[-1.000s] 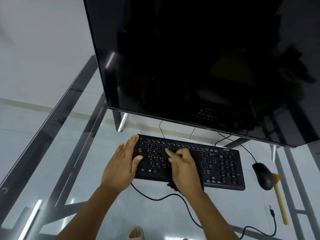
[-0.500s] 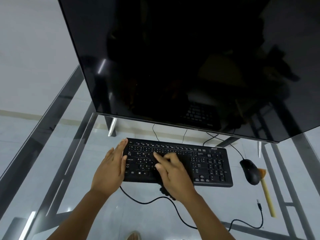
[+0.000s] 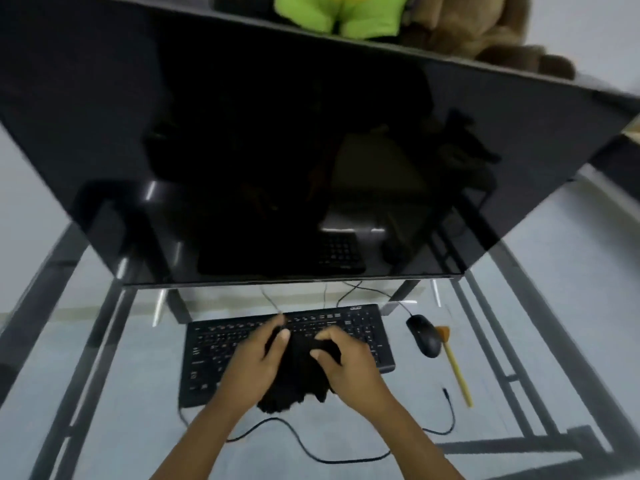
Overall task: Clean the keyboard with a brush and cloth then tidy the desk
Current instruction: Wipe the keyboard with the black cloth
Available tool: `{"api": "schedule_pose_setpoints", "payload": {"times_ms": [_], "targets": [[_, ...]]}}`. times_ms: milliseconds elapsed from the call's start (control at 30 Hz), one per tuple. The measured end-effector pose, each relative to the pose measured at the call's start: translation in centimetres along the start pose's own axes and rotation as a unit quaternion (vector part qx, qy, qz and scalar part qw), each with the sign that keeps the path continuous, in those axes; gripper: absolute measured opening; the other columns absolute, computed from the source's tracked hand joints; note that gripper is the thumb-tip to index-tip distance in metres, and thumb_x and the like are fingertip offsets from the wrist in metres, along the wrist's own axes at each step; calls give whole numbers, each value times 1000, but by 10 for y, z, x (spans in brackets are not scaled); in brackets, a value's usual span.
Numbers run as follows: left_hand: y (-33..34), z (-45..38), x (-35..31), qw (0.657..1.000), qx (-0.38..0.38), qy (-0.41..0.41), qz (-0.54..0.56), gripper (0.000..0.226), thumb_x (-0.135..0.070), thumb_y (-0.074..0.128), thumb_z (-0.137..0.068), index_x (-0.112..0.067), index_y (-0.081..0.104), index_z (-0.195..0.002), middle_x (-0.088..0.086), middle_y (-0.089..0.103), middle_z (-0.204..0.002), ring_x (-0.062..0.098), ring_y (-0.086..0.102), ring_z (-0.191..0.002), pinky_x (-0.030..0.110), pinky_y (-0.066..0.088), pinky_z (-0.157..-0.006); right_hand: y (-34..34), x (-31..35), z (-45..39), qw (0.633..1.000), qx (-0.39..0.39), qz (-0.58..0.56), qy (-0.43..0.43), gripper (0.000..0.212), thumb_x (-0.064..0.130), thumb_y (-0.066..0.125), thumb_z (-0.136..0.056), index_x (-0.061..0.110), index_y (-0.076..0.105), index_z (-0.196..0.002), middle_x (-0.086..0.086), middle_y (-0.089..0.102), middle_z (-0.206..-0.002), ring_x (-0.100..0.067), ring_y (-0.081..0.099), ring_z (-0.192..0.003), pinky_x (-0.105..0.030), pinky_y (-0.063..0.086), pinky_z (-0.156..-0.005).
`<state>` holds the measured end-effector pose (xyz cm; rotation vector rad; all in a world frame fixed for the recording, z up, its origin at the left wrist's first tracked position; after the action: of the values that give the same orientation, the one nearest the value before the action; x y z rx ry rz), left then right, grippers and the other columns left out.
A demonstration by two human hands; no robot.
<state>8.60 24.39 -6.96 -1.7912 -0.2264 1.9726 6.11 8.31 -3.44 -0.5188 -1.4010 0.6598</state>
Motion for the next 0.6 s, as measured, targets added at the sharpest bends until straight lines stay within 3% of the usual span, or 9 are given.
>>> {"api": "schedule_pose_setpoints", "payload": {"times_ms": [100,300,433,600], "targets": [[56,-11,-42,995,40,-21,92,21,-40,51,-94,-35,61,-111,-14,65,-108,1,61,-99,8,45,-76,-68,-22,16,995,-58,-68,41,9,18,64,-92,23,62,-99,17,64,-85,7,61,-83,-12,48,-70],[181,-16,-135,980,144,-2,139,8,-25,64,-89,-25,66,-96,-8,70,-89,7,66,-85,20,52,-73,-207,-118,57,976,-171,-51,126,15,17,65,-90,29,62,-100,18,65,-96,10,59,-90,-3,43,-71],[276,-23,-173,972,214,-25,97,13,-32,60,-89,-27,62,-100,-9,67,-95,4,63,-86,22,52,-74,-271,-193,85,962,-183,-39,197,18,21,64,-91,27,61,-108,13,64,-103,1,58,-94,-9,42,-69],[361,-60,-165,978,196,-62,20,24,-33,60,-88,-30,55,-111,1,54,-119,7,58,-90,16,46,-66,-304,-275,75,957,-163,3,239,11,20,61,-93,22,62,-103,6,64,-102,-16,60,-99,-19,42,-76]]}}
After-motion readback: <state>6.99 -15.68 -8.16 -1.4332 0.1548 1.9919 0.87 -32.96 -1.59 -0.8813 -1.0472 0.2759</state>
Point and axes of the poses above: each hand's wrist, its own z-axis away from the middle knuckle, its own y-axis out of the palm, x = y × z, the point moved 9 cm from there along -z, towards the middle knuckle
